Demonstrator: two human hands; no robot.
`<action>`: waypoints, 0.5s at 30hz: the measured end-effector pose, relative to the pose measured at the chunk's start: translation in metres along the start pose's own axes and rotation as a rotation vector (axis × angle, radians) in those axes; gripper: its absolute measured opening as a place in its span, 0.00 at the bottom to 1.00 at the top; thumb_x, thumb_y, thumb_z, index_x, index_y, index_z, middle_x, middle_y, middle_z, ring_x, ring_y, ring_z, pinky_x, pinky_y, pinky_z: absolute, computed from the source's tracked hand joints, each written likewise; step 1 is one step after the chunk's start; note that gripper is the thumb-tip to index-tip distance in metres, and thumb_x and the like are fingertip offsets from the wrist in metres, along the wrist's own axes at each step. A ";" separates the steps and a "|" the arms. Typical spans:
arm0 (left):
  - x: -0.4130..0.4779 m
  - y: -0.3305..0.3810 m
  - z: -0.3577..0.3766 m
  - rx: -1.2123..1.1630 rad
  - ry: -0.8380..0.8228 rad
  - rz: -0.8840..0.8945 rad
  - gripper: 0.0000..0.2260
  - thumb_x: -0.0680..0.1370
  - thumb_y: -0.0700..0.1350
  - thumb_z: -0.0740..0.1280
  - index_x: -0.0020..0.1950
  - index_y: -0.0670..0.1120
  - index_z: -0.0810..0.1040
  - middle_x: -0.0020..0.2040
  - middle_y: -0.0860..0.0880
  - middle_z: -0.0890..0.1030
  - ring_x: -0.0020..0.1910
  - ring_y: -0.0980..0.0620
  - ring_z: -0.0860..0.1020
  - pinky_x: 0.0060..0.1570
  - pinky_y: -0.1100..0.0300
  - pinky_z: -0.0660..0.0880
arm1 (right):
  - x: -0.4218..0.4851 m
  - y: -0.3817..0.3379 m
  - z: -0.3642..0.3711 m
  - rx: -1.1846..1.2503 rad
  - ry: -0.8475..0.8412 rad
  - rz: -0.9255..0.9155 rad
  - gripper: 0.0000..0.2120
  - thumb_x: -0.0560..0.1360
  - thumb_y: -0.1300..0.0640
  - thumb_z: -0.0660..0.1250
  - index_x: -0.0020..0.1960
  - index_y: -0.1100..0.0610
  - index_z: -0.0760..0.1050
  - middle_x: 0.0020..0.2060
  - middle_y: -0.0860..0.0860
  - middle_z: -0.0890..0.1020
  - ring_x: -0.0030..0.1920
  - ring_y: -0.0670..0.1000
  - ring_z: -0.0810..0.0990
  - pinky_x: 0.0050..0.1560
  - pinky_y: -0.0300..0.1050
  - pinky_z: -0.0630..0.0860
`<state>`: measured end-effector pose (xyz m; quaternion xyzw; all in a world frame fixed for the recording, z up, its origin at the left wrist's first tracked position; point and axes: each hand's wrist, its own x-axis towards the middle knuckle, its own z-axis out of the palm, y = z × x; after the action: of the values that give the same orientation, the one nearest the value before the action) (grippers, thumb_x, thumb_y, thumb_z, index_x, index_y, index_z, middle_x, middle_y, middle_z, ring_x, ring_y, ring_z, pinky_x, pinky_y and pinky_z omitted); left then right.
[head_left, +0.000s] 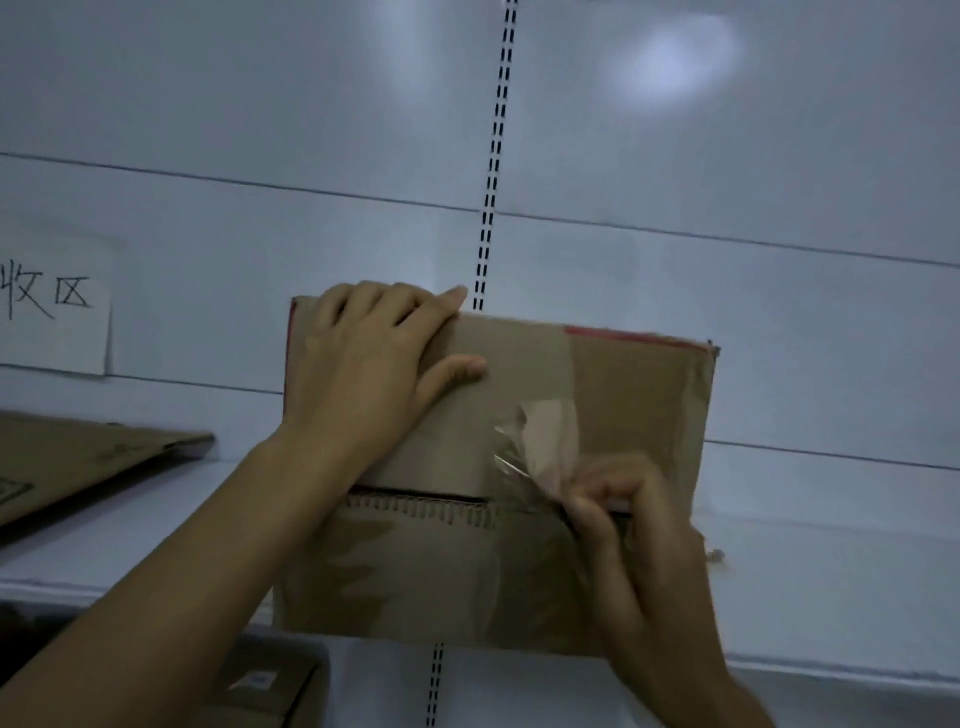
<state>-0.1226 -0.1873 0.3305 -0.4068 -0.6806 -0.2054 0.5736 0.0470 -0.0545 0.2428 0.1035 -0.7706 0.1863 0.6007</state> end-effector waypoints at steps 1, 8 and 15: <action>-0.001 0.001 0.006 0.003 -0.010 -0.013 0.29 0.77 0.65 0.52 0.70 0.50 0.72 0.59 0.48 0.79 0.58 0.46 0.72 0.61 0.53 0.57 | -0.017 0.003 0.002 -0.040 -0.012 0.016 0.04 0.78 0.54 0.58 0.45 0.49 0.69 0.43 0.41 0.74 0.45 0.43 0.76 0.43 0.41 0.72; -0.017 0.024 0.016 -0.103 -0.082 -0.193 0.27 0.81 0.59 0.45 0.78 0.51 0.50 0.79 0.46 0.48 0.77 0.46 0.44 0.72 0.50 0.38 | -0.060 0.008 0.017 -0.237 0.124 -0.169 0.01 0.78 0.60 0.61 0.48 0.56 0.70 0.48 0.50 0.74 0.50 0.48 0.75 0.65 0.49 0.69; -0.104 0.059 0.030 -0.096 -0.081 -0.149 0.23 0.83 0.54 0.45 0.77 0.48 0.56 0.78 0.44 0.54 0.77 0.47 0.51 0.73 0.44 0.49 | -0.064 0.047 0.045 -0.325 0.125 -0.155 0.05 0.75 0.66 0.63 0.47 0.57 0.70 0.40 0.58 0.81 0.48 0.51 0.77 0.71 0.60 0.64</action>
<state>-0.0930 -0.1636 0.2129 -0.3900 -0.7210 -0.2632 0.5087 0.0057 -0.0348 0.1645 0.0525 -0.7414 0.0185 0.6687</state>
